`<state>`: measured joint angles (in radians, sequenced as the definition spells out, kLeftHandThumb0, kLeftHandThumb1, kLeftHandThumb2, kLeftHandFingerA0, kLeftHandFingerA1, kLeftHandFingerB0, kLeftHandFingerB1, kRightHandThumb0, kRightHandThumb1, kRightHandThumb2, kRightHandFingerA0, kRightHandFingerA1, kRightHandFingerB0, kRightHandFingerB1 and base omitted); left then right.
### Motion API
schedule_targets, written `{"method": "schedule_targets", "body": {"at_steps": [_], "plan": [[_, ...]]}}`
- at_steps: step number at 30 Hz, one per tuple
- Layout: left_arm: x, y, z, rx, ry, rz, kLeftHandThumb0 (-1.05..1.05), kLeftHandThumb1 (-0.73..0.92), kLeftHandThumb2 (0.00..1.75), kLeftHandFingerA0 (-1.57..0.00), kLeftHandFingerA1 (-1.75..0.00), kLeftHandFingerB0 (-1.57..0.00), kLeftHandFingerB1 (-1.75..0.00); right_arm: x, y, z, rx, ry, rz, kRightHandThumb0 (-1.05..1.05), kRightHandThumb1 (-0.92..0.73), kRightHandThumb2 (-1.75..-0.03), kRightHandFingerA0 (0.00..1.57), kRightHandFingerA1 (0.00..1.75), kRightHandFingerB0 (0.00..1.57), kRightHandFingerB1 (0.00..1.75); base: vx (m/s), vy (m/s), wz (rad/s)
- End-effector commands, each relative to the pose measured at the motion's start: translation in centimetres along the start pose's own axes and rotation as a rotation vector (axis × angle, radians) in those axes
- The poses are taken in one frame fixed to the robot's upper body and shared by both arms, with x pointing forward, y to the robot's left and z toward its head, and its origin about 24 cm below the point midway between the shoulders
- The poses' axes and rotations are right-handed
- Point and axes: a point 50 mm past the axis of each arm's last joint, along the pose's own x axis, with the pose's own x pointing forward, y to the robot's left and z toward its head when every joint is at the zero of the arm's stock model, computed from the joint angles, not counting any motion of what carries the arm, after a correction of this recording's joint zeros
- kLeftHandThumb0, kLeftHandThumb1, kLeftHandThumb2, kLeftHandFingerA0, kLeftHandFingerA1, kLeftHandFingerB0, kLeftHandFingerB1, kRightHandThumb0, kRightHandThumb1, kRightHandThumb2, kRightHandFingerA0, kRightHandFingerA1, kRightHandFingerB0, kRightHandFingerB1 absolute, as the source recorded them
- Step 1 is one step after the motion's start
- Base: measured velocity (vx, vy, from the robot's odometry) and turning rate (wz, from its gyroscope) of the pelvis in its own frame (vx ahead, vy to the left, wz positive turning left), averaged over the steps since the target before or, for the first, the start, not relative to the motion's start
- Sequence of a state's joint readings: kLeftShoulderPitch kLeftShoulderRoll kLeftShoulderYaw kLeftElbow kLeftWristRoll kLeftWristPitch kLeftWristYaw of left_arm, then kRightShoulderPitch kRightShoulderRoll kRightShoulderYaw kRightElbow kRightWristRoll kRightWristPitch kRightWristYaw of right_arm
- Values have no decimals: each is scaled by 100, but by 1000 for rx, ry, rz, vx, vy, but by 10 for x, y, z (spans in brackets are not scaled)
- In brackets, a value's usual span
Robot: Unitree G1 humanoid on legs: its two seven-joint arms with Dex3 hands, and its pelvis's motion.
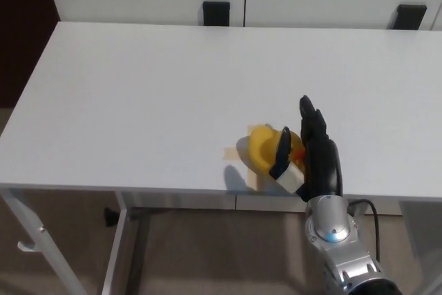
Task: The robot uses its right hand to push the yellow duck toy to the center of the white desk.
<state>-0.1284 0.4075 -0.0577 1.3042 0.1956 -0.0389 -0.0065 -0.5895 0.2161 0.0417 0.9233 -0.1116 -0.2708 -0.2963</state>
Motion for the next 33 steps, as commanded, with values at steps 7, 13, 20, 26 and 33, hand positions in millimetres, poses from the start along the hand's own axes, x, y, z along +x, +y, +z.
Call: {"method": "schedule_targets", "body": {"at_steps": [7,13,20,26,33], "plan": [[0,3,-4,6,21,8,-20,65,67,-85,-89,-82,-66,-4,12,-5,24,68,111,-105,-83,-121,0,10,0,2,0,0,0],[-1,3,-8,32,23,5,-24,65,66,-84,-93,-85,-67,-6,1,-11,26,80,70,-105,-86,-124,0,14,0,6,0,0,0],[-1,1,-11,21,34,-2,-25,66,60,-85,-87,-81,-61,-8,-20,-14,4,55,27,-105,-83,-121,0,15,0,8,0,0,0],[-1,1,-11,-2,42,0,-22,63,64,-84,-90,-84,-66,-5,-47,-7,-149,-8,-76,-90,-92,-87,0,0,0,0,0,0,0],[-2,-3,-13,7,45,-7,-19,65,73,-86,-95,-82,-64,-14,-114,10,-563,-94,-373,-103,-83,-118,0,19,0,0,0,0,0]]}}
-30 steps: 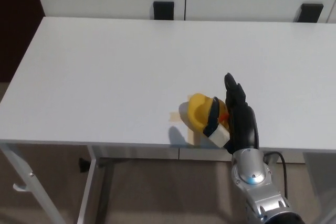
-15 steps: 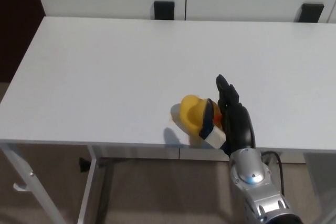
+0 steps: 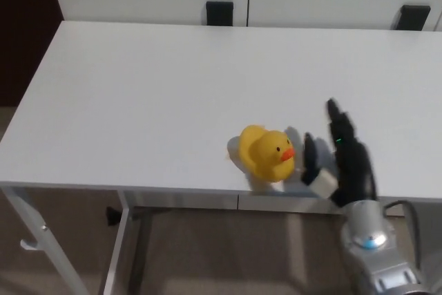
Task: The robot uses its right hand to push the yellow duck toy to the center of the white desk.
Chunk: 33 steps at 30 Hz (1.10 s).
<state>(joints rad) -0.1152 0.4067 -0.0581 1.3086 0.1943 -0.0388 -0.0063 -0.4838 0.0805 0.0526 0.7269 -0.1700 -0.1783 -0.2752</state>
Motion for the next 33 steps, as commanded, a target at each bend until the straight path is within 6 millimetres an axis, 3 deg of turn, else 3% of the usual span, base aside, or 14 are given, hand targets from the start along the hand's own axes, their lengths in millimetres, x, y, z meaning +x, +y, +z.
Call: {"method": "schedule_targets", "body": {"at_steps": [1,2,11,14,15,18,19,24,25,27,28,30,31,33], "plan": [[-1,-1,-7,1,28,-2,-19,65,73,-86,-95,-82,-64,-7,-73,4,-440,-66,-326,-103,-83,-118,0,19,0,0,0,0,0],[-1,-1,-7,-7,30,-4,-22,69,61,-82,-85,-79,-60,-11,-91,8,-463,-108,-356,-105,-92,-85,0,0,0,0,0,0,0],[-1,0,-6,-21,32,-2,-20,67,66,-81,-87,-80,-63,-42,-162,32,-544,-254,-433,-96,-92,-96,0,0,0,0,0,0,0],[-1,3,-7,-16,31,3,-18,63,71,-81,-90,-82,-65,-99,-259,22,-546,-135,-657,-105,-92,-78,0,0,0,0,0,0,0],[-1,4,-7,-20,29,6,-18,63,73,-81,-97,-83,-68,-115,-280,18,-540,-98,-707,-105,-81,-122,0,41,0,35,0,0,0],[-1,5,-6,-25,28,10,-18,63,73,-81,-97,-83,-68,-126,-291,15,-531,-66,-730,-105,-81,-122,0,41,0,35,0,0,0],[-1,7,-6,-16,24,15,-22,63,69,-82,-97,-84,-69,-147,-311,-3,-499,-9,-783,-88,-63,-98,0,40,0,33,0,0,0],[-1,8,-5,0,19,22,-22,63,69,-82,-97,-84,-69,-183,-337,-25,-453,55,-876,-88,-63,-98,0,40,0,33,0,0,0],[-1,9,-6,-1,23,22,-22,67,63,-78,-91,-80,-61,-193,-342,-33,-468,87,-925,-51,-68,-80,0,49,0,14,0,0,0],[-1,9,-6,-1,26,22,-22,67,63,-78,-91,-80,-61,-200,-346,-39,-479,110,-961,-51,-68,-80,0,49,0,14,0,0,0],[-1,10,-7,0,25,25,-25,66,61,-79,-82,-83,-63,-225,-347,-69,-432,259,-998,-11,-39,-113,74,78,34,70,0,0,0],[-1,11,-7,1,24,27,-25,66,61,-79,-82,-83,-63,-244,-345,-89,-393,365,-1020,-11,-39,-113,74,78,34,70,0,0,0],[-1,11,-6,-3,20,30,-25,67,61,-81,-81,-83,-61,-266,-338,-117,-340,546,-958,-11,-33,-119,98,70,65,72,0,0,0],[-1,12,-6,0,22,33,-24,68,62,-81,-77,-82,-58,-268,-334,-126,-316,623,-854,7,-24,-137,108,62,89,64,0,0,0]]}}
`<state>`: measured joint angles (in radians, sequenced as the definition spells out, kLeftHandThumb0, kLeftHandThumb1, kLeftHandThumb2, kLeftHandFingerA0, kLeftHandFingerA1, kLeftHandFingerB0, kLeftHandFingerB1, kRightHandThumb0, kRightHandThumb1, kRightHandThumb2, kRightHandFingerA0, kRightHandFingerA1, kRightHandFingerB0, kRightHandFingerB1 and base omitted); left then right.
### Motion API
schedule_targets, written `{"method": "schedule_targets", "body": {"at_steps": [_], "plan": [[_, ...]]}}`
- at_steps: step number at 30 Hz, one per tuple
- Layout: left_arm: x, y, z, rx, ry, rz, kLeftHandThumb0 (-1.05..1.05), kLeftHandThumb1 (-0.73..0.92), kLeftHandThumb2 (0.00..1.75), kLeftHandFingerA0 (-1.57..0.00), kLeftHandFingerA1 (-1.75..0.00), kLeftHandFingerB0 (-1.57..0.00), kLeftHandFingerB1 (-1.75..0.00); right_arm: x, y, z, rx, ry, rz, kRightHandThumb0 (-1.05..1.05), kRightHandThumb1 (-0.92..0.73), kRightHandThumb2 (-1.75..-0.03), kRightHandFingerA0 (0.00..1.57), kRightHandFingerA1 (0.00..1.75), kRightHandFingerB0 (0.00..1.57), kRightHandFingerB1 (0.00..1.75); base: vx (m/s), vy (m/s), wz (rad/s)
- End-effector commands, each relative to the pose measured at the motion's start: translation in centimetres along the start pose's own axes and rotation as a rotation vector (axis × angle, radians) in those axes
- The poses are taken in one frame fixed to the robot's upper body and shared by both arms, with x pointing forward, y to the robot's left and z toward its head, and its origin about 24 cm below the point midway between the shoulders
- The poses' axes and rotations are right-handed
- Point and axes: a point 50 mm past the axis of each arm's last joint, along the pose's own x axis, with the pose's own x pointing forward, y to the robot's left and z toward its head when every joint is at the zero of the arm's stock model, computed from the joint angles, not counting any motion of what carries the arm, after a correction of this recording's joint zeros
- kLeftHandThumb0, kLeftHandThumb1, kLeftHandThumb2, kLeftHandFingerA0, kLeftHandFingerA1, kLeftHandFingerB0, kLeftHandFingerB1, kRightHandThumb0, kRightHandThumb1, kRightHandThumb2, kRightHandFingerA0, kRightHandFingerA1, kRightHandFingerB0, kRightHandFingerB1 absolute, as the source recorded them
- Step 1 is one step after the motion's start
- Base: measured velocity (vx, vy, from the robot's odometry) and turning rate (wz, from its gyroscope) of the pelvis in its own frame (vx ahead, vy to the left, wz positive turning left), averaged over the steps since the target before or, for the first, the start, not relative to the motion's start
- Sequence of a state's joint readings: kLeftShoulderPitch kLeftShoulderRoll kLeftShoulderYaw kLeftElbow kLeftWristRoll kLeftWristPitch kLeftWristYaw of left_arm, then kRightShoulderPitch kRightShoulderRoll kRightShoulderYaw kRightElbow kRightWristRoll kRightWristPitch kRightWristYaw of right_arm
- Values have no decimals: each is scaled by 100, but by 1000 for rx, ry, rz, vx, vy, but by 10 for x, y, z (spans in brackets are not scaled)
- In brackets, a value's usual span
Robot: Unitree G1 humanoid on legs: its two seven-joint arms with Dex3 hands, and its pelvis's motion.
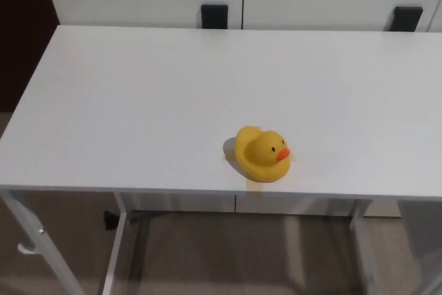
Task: The robot uses its right hand to push the yellow duck toy to the center of the white desk.
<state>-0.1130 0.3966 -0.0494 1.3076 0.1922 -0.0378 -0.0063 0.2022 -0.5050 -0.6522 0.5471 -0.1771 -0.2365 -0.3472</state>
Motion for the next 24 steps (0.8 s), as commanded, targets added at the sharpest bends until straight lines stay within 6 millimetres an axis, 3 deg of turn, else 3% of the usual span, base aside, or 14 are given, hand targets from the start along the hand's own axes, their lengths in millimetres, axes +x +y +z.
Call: {"method": "schedule_targets", "body": {"at_steps": [1,4,5,7,8,12,13,14,17,18,24], "plan": [[-1,16,-7,15,23,42,-24,68,62,-81,-77,-82,-58,-46,-16,-97,36,389,192,7,-24,-137,108,62,89,64,0,0,0],[-1,17,-7,24,21,43,-22,68,66,-79,-77,-82,-62,-50,-8,-104,12,437,311,7,-22,-130,111,63,88,63,0,0,0],[-2,19,-7,24,21,44,-21,67,69,-82,-92,-85,-66,-53,-3,-104,3,444,348,-1,-12,-142,117,63,89,66,0,0,0],[-2,20,-8,23,21,44,-21,67,69,-82,-92,-85,-66,-55,2,-105,-3,448,385,-1,-12,-142,117,63,89,66,0,0,0],[-1,21,-6,20,22,49,-23,66,64,-79,-96,-86,-65,-54,6,-103,-5,447,406,-8,-24,-129,111,64,84,66,0,0,0],[-1,25,-1,26,19,60,-26,68,61,-78,-95,-82,-62,-49,17,-98,6,451,449,-14,-26,-123,113,67,83,68,0,0,0],[-1,26,2,24,13,61,-24,69,59,-77,-78,-80,-58,-48,21,-94,7,434,466,-16,-24,-131,112,69,87,70,0,0,0],[0,28,3,21,9,61,-24,69,59,-77,-78,-80,-58,-46,24,-92,7,421,478,-16,-24,-131,112,69,87,70,0,0,0],[-1,29,4,9,-5,62,-24,68,62,-79,-78,-80,-60,-44,26,-90,-18,405,523,-10,-17,-130,114,65,89,67,0,0,0],[-1,28,3,5,-5,61,-20,64,71,-81,-95,-86,-66,-43,23,-91,-32,417,535,-9,-26,-118,109,64,84,65,0,0,0],[-1,27,-1,-1,1,60,-21,64,69,-78,-86,-87,-67,-43,14,-98,-21,479,538,-9,-29,-115,113,65,79,67,0,0,0]]}}
